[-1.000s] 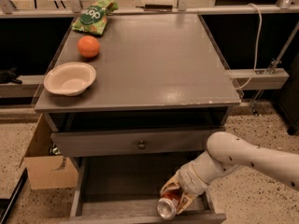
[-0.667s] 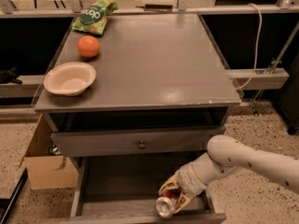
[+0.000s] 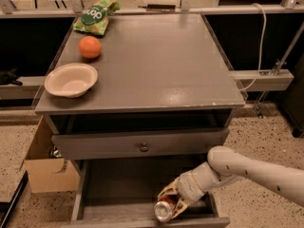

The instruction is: Place coke can into middle drawer

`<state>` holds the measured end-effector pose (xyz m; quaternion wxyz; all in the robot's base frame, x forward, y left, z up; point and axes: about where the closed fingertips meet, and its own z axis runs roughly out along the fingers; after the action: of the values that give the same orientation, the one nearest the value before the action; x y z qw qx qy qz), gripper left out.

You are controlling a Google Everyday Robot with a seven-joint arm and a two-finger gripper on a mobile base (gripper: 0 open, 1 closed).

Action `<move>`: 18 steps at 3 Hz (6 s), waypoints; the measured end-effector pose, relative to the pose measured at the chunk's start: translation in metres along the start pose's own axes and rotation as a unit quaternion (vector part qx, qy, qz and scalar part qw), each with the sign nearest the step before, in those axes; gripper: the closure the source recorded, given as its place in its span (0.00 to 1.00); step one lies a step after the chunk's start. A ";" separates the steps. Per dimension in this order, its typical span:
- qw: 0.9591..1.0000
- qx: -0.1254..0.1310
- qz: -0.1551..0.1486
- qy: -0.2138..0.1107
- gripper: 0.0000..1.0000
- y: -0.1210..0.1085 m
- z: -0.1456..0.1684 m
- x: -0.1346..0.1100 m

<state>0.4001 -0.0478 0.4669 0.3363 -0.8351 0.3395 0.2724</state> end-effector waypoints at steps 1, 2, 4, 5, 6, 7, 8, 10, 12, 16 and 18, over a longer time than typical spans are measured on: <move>0.999 0.017 0.018 0.044 1.00 -0.003 -0.002 -0.006; 0.995 0.032 0.039 0.090 1.00 -0.003 0.002 -0.007; 0.983 0.061 0.056 0.164 1.00 0.005 0.007 -0.013; 0.983 0.061 0.056 0.165 1.00 0.005 0.007 -0.013; 0.981 0.056 0.074 0.170 1.00 -0.008 0.010 0.005; 0.978 0.062 0.093 0.178 1.00 -0.026 0.007 0.028; 0.977 0.063 0.094 0.180 1.00 -0.029 0.006 0.030; 0.972 0.063 0.137 0.178 1.00 -0.013 0.025 0.070; 0.972 0.053 0.138 0.181 1.00 -0.013 0.033 0.071; 0.973 0.025 0.145 0.179 0.62 -0.011 0.057 0.078; 0.973 0.025 0.145 0.179 0.15 -0.011 0.057 0.078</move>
Offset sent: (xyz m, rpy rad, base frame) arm -0.0017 0.0057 0.0025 -0.1951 -0.1112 -0.2781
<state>0.4435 -0.0290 0.3817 0.2480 -0.8035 0.5183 0.1556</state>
